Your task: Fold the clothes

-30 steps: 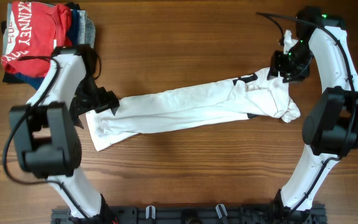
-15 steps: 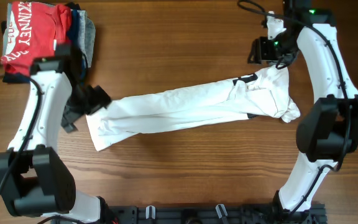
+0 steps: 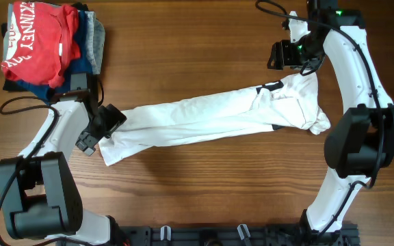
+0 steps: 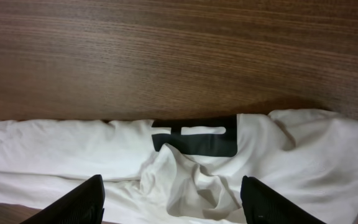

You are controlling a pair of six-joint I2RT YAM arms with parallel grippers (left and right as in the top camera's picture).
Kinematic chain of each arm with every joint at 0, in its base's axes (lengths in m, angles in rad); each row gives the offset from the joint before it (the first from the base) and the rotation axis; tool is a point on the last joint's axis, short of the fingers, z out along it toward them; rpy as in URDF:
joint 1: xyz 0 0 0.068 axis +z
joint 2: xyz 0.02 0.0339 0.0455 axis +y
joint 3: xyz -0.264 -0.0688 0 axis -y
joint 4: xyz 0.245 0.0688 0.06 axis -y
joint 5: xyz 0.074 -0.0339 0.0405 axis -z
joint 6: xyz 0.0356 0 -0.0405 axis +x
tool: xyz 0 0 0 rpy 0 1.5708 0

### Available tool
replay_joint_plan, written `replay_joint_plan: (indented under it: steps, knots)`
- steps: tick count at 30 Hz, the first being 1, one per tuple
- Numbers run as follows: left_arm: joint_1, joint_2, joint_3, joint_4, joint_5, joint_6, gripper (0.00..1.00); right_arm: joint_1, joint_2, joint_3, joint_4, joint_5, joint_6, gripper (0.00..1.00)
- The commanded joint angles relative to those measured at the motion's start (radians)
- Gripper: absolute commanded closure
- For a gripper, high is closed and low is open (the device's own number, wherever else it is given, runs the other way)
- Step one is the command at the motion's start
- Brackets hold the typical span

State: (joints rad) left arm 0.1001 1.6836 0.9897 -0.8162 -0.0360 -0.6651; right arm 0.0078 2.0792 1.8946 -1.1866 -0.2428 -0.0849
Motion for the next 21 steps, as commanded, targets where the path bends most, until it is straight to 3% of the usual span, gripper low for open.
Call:
replay_joint_plan:
  steps: [1,7,18,21]
  knots:
    - [0.023,-0.017,-0.039,0.043,-0.029,-0.024,0.00,0.002,-0.022,0.020,0.008,-0.024,-0.021,0.28]
    - [0.080,-0.017,-0.086,0.065,-0.030,0.003,0.00,0.002,-0.022,0.020,0.009,-0.016,-0.020,0.28]
    - [0.077,0.007,-0.091,0.129,0.055,0.294,0.02,0.002,-0.022,0.020,0.021,-0.017,0.008,0.28]
    - [0.071,0.032,-0.094,0.139,0.057,0.309,0.02,0.002,-0.022,0.020,0.022,-0.017,0.009,0.29]
